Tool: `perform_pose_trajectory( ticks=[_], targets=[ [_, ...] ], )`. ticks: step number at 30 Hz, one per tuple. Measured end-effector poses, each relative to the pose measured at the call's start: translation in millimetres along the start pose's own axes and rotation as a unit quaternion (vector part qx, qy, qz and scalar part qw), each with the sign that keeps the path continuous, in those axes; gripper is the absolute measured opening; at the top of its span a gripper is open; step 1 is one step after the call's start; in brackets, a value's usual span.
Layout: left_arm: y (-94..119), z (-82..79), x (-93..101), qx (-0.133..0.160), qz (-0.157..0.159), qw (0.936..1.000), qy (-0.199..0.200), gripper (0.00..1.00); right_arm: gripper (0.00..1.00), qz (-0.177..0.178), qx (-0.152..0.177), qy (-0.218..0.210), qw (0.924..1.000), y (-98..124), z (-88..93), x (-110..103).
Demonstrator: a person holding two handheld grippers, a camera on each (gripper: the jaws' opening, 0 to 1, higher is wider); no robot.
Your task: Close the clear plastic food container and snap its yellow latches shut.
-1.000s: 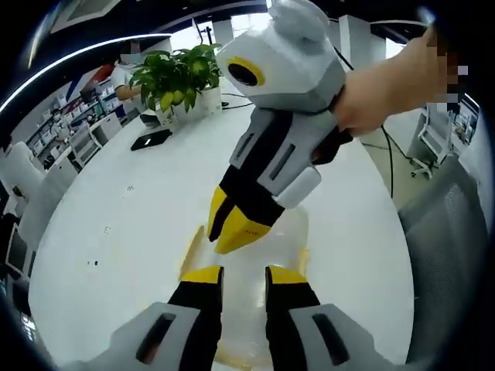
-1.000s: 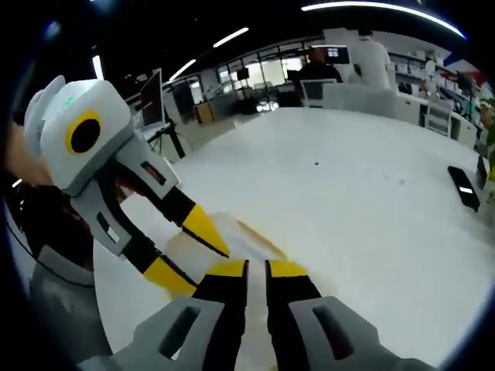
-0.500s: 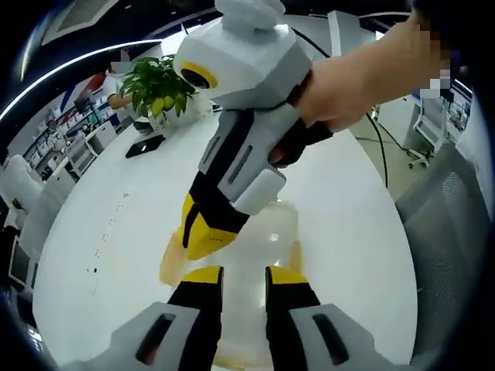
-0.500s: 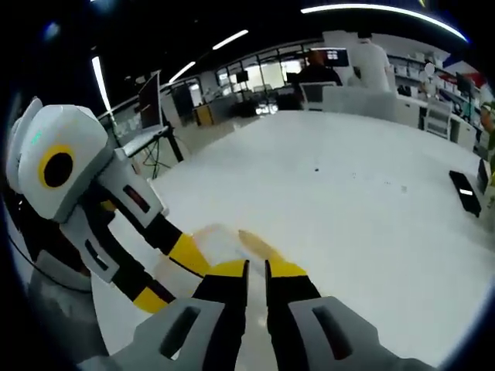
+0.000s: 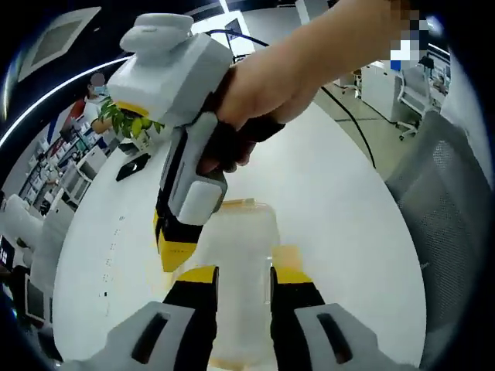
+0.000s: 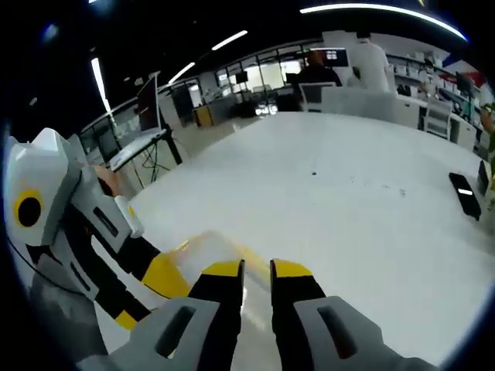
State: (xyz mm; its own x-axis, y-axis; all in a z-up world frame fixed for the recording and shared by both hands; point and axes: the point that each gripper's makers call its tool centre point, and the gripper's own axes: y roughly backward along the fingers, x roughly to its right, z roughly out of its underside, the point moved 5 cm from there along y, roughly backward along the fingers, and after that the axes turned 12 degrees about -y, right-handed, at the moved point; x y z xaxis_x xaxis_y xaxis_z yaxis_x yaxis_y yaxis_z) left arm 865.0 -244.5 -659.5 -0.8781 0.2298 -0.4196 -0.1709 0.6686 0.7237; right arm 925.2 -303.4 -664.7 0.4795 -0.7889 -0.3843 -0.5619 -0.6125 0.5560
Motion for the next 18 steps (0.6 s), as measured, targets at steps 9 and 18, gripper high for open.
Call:
perform_pose_trajectory(
  ticks=[9,18],
  targets=[
    [-1,-4.2,5.6,-0.008,-0.003,0.9995,-0.031,0.27,0.18,-0.009,-0.027,0.012,0.9995,-4,2.9,1],
    [-8,4.7,15.3,-0.03,-0.001,0.9973,-0.067,0.27,0.19,-0.019,-0.065,0.046,0.9967,-6,5.5,3]
  ],
)
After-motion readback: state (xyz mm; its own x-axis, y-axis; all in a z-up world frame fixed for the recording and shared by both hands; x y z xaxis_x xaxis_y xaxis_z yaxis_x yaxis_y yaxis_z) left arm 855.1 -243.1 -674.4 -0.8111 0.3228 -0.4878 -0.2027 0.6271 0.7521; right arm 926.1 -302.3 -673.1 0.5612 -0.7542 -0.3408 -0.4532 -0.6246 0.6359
